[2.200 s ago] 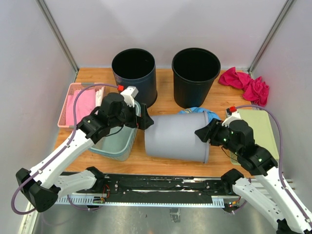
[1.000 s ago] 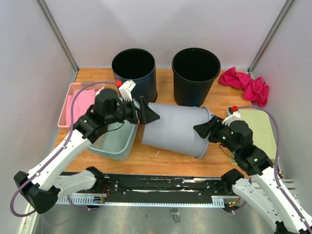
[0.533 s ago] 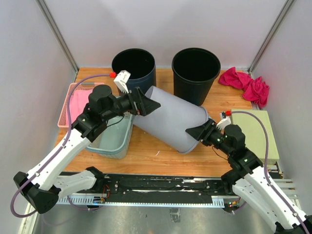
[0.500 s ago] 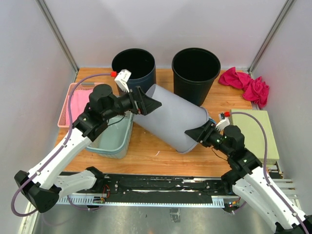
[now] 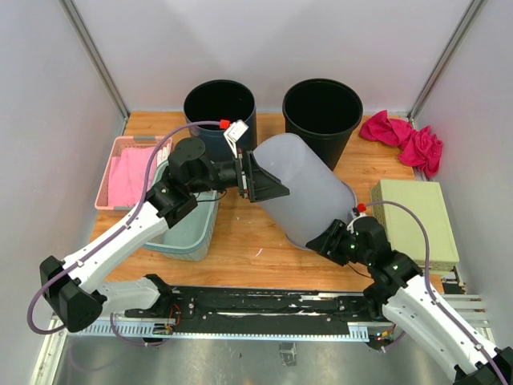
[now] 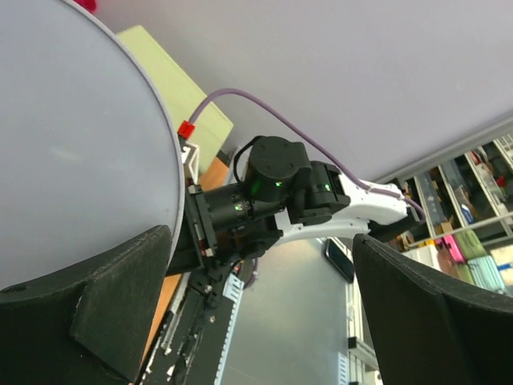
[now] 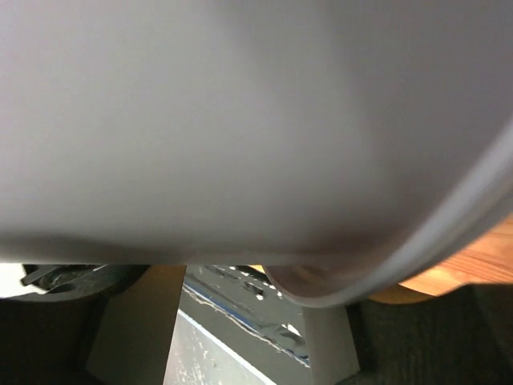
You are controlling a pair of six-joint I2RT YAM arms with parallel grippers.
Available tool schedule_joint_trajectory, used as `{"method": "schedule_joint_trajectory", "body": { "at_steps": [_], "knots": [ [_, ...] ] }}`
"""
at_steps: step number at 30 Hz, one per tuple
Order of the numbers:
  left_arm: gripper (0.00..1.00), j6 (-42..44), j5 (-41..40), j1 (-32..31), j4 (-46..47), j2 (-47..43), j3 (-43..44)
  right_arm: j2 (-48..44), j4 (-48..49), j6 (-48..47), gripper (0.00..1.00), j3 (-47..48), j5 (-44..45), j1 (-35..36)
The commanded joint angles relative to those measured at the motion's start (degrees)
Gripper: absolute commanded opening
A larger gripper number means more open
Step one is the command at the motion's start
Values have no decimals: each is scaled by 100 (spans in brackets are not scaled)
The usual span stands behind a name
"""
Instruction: Turn the large container upside down
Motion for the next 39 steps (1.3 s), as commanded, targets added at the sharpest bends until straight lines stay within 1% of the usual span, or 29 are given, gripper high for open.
{"method": "schedule_joint_trajectory", "body": {
  "at_steps": [1,4,6,8,16,22,27,36,39],
  "knots": [
    [99,-74,418,-46,181,166,196,25,-684,-417,57,197,361,24],
    [99,94,360,-55,-128,320,440,18,-1517,-871,63,535,656,18],
    [99,173,293,-64,-234,346,510,5,-2130,-1154,65,778,891,22],
    [99,228,266,-69,-277,380,511,6,-2508,-1438,66,949,1085,24],
    [99,280,324,-64,-189,666,547,-123,-3414,-1811,68,1460,1551,22],
    [99,387,367,-64,-252,893,686,-478,-3627,-1845,69,1662,1494,23],
    [99,496,293,-64,-351,983,785,-698,-3748,-1995,69,2173,1637,24],
    [99,606,188,-65,-342,1087,791,-638,-3707,-2522,72,3250,2150,24],
    [99,622,215,-64,-357,1165,874,-667,-3700,-2636,73,3427,2324,19]
  ]
}}
